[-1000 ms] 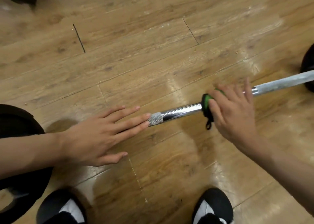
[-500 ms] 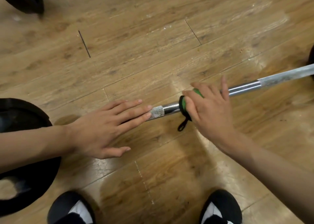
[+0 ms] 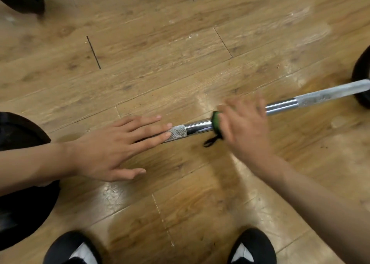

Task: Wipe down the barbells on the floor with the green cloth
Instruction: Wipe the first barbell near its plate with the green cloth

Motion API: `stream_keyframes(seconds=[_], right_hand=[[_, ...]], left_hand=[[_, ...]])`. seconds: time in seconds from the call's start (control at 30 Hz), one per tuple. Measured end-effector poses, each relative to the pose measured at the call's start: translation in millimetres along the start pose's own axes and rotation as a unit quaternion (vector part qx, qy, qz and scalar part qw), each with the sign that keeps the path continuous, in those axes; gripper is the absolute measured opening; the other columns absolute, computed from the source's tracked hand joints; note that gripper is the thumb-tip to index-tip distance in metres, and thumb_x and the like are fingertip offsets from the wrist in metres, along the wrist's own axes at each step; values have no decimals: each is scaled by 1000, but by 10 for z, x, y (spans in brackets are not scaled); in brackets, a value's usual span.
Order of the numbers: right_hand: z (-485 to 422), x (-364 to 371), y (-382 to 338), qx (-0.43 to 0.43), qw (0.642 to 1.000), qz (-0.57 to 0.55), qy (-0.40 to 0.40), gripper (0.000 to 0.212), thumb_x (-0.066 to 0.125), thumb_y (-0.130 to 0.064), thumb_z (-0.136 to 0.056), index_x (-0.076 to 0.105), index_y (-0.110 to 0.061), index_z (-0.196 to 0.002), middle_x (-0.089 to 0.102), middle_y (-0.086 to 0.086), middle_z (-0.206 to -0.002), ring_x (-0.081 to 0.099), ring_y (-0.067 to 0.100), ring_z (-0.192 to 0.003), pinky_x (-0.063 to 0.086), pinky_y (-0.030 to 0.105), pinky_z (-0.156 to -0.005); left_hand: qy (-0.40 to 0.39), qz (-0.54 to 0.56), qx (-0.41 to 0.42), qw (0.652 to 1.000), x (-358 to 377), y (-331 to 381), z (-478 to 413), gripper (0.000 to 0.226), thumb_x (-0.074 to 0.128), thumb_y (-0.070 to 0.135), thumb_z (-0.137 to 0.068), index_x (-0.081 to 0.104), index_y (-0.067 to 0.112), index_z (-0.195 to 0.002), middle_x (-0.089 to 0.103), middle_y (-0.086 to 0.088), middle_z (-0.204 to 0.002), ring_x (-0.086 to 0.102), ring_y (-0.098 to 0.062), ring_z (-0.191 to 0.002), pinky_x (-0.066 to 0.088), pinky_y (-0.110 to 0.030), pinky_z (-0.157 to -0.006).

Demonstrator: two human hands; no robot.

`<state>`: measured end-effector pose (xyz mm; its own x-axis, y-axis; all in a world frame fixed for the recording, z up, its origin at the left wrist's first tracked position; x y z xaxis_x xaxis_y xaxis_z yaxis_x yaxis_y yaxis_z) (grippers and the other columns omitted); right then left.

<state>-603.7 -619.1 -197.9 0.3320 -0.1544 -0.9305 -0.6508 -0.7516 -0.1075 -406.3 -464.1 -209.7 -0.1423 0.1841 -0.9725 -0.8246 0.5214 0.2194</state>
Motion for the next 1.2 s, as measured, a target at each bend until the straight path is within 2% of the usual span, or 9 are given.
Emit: stream_keyframes(seconds=[0.2,0.37,0.47,0.63,0.73,0.83,1.0,1.1,1.2], right_hand=[[39,-102,683,148,987,53,-36,44,31,-30,-110,68,-8,-116,60,16,-138,41,35,-146,10,55,-128],[-53,175,-674,-15,999,-19,-44,46,39,-40,-109,68,-7,-123,64,16,-131,50,38,-136,16,54,-127],[-152,149,-528,-68,997,-4,-31,47,35,-43,-110,69,-13,-122,67,11,-128,58,32,-129,19,56,-126],[-103,-99,1061,115,988,102,-26,53,25,-44,-111,68,-14,-117,64,8,-132,54,33,-128,12,59,-127],[-206,-112,1071,182,978,97,-22,46,29,-36,-111,69,-13,-108,65,10,-124,51,36,-123,20,57,-124],[-315,83,184,95,992,56,-56,53,19,-34,-110,67,-14,-105,65,12,-117,52,36,-115,29,57,-116],[-377,265,-1044,-19,997,-53,-46,42,40,-44,-108,69,-14,-115,67,7,-116,54,34,-114,21,49,-125],[-335,252,-779,-96,994,1,-46,39,45,-44,-107,67,-17,-125,66,6,-124,57,34,-117,20,52,-126],[-225,157,4,-41,997,58,-26,41,42,-42,-108,66,-14,-124,65,8,-127,55,35,-119,23,54,-125]], left_hand=[[9,4,6,1000,-27,-66,-32,85,46,57,-102,16,13,-167,11,-5,-175,12,-29,-161,21,-46,-124],[11,1,11,1000,-46,-152,-47,86,47,57,-101,16,12,-167,13,-6,-175,15,-30,-161,25,-48,-123],[10,-7,11,1000,-68,-225,-68,85,46,57,-101,16,12,-167,14,-6,-175,15,-31,-161,25,-48,-122],[8,-10,6,1000,-62,-356,-73,85,43,58,-102,15,12,-167,14,-5,-175,15,-30,-161,24,-47,-122],[-1,-16,2,1000,-82,-425,-104,87,42,62,-101,14,12,-167,14,-5,-175,15,-30,-161,26,-49,-121],[-4,-19,3,1000,-79,-467,-115,90,42,64,-100,14,11,-167,13,-7,-175,15,-30,-161,26,-49,-121],[-9,-27,0,1000,-80,-484,-126,93,40,69,-99,13,11,-167,11,-8,-175,13,-29,-161,21,-47,-124],[-19,-33,-12,999,-56,-496,-94,94,37,72,-99,10,14,-168,12,-8,-175,13,-29,-161,22,-49,-123],[-14,-29,-10,999,-60,-452,-93,94,35,73,-99,10,14,-168,13,-8,-175,14,-30,-161,22,-48,-123]])
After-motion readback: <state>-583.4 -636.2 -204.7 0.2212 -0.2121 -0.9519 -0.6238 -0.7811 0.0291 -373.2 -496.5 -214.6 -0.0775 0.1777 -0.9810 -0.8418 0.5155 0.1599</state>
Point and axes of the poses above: each hand's wrist, its own z-axis away from the middle knuckle, its own x-axis out of the palm, y = z × x, the point moved 8 cm from there along -z, towards the middle knuckle
